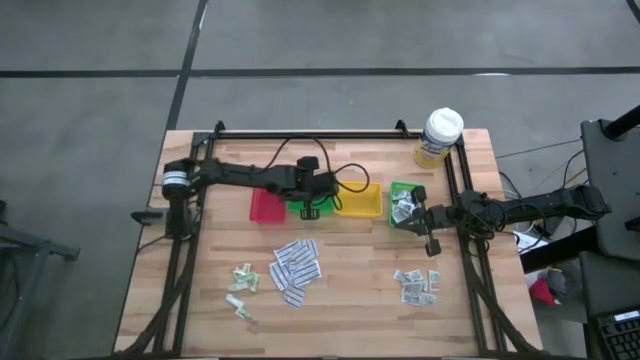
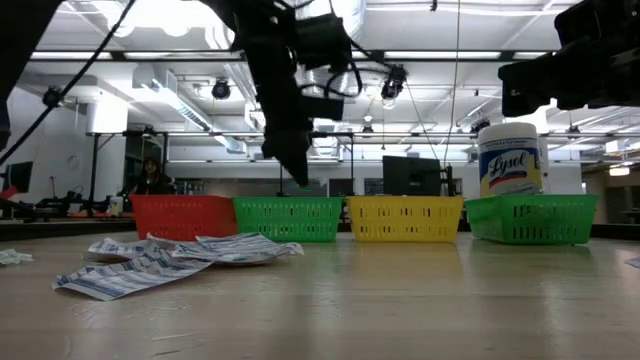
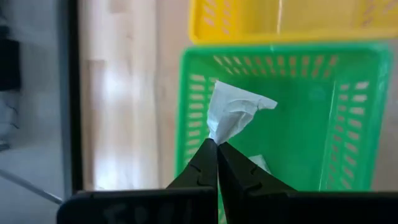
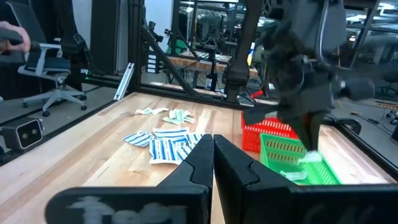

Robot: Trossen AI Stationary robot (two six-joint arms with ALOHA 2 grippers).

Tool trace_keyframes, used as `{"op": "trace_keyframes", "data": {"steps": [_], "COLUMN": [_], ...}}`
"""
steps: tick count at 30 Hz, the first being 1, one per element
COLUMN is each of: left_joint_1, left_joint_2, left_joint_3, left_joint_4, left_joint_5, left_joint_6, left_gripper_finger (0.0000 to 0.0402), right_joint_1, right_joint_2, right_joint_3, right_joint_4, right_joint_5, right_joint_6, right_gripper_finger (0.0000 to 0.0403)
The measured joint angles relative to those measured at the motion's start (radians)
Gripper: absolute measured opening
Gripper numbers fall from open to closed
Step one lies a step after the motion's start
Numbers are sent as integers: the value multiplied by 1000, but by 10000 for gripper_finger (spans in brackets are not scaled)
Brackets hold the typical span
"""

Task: Pick & Place First Aid Supplies
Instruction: Put the green bandage into the left green bin

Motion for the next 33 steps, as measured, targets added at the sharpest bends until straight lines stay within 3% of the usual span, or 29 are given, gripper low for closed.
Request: {"op": "trace_keyframes", "data": {"steps": [12, 33], "left_joint_1": [27, 26], "left_joint_2": [67, 74], "left_joint_3": [-3, -3], "left_joint_4": [-72, -72], "left_joint_5": [118, 119], "left_joint_6": [-39, -36], "left_gripper_finger": [0, 6], "right_joint_1": [0, 0], "right_joint_2": [-1, -1], "right_joint_3": [0, 0], "right_joint_4": [-1, -1], "right_joint_5": [0, 0], "right_joint_6": [0, 0], "right_gripper_finger": [8, 8]}}
